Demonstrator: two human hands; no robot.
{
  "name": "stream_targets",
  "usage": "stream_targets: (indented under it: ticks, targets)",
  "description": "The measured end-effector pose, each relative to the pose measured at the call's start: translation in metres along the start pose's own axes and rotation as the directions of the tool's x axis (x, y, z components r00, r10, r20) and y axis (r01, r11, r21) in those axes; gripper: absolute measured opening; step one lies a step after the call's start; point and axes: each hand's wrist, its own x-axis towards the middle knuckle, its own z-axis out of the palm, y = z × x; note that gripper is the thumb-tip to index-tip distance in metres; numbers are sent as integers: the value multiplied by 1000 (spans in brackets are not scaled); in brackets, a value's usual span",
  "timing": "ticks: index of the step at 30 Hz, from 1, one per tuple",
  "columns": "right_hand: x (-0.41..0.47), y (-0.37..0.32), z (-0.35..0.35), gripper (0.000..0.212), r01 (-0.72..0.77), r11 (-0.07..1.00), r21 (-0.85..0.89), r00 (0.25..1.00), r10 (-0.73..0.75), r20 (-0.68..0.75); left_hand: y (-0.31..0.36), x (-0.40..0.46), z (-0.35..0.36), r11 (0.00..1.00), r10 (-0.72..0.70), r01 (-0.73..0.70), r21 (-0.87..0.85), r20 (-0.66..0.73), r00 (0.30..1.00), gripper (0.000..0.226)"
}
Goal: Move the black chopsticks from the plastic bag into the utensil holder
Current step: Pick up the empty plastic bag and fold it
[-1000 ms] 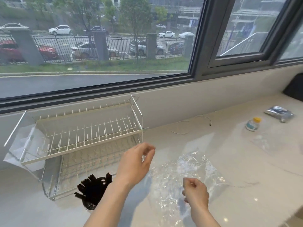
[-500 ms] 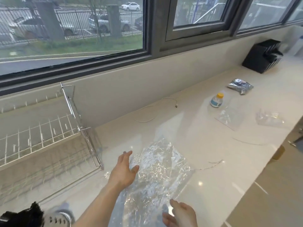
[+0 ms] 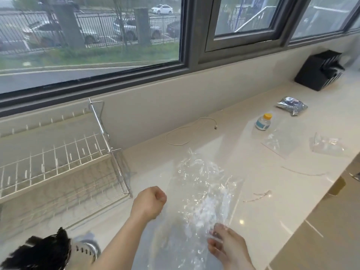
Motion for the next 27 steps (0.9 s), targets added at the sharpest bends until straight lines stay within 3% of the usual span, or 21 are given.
stream_targets:
  ticks: [3,6,14,21,24,27]
  targets:
    - [-19,-34,10,24,165,986,17,986,-165,23,27,-30,-41,976,64,-78,-205,-71,995,9]
    - [-52,-73,34,20,325,943,64,941,-330,79,48,-62,-101,936,139,-198,-291,-210,968,7]
    - [-190,-116,149,18,617,771,155,703,-629,333,24,-195,-263,833,175,-440,-336,-594,785,8]
    - [-313,-80,225,24,704,683,198,483,-663,572,-50,-312,-332,709,22,-520,-476,-722,692,33]
    - [-352,-60,238,27,703,677,218,425,-646,634,-77,-349,-348,679,-23,-528,-511,-733,680,51]
    - [-378,-42,242,27,703,672,233,387,-636,667,-97,-379,-358,664,-35,-528,-530,-727,686,55]
